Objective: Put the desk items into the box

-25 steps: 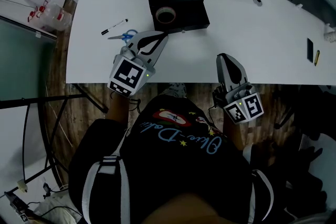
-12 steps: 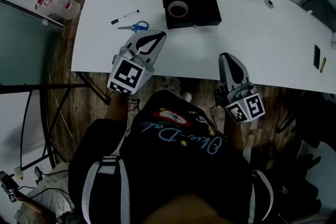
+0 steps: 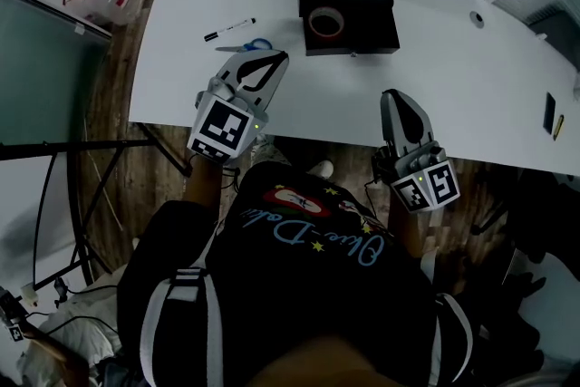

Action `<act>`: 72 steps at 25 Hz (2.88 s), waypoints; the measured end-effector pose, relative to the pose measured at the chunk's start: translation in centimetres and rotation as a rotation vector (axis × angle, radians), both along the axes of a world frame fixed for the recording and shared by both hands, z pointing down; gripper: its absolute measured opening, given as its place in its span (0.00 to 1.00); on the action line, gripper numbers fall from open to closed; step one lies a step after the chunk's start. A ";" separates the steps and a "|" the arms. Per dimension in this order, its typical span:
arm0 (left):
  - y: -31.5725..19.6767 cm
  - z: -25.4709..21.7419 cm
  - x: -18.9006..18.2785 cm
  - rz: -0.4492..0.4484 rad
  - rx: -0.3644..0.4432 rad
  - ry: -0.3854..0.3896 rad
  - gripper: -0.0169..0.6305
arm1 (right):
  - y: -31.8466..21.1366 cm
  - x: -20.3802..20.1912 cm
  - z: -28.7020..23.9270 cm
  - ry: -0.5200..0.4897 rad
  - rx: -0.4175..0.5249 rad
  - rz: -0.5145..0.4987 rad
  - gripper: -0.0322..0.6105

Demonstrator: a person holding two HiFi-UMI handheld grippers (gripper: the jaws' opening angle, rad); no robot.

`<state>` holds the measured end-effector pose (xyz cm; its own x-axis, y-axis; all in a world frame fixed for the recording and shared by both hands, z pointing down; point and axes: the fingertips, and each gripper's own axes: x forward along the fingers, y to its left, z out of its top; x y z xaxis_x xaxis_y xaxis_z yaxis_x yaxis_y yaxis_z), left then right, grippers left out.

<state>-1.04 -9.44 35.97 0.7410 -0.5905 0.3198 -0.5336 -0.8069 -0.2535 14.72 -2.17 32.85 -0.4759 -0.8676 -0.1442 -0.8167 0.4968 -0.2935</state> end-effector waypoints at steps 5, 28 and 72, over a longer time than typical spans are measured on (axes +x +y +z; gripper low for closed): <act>-2.2 0.2 -3.6 -0.047 -0.022 -0.006 0.06 | -1.7 -2.9 -0.3 -0.002 -0.006 -0.010 0.10; -10.9 6.4 -13.1 -0.045 -0.078 -0.144 0.12 | -7.0 -9.9 0.3 0.031 -0.063 0.066 0.10; -15.6 21.0 -13.2 0.281 -0.371 -0.404 0.26 | -8.4 -13.8 2.9 0.069 -0.198 0.304 0.10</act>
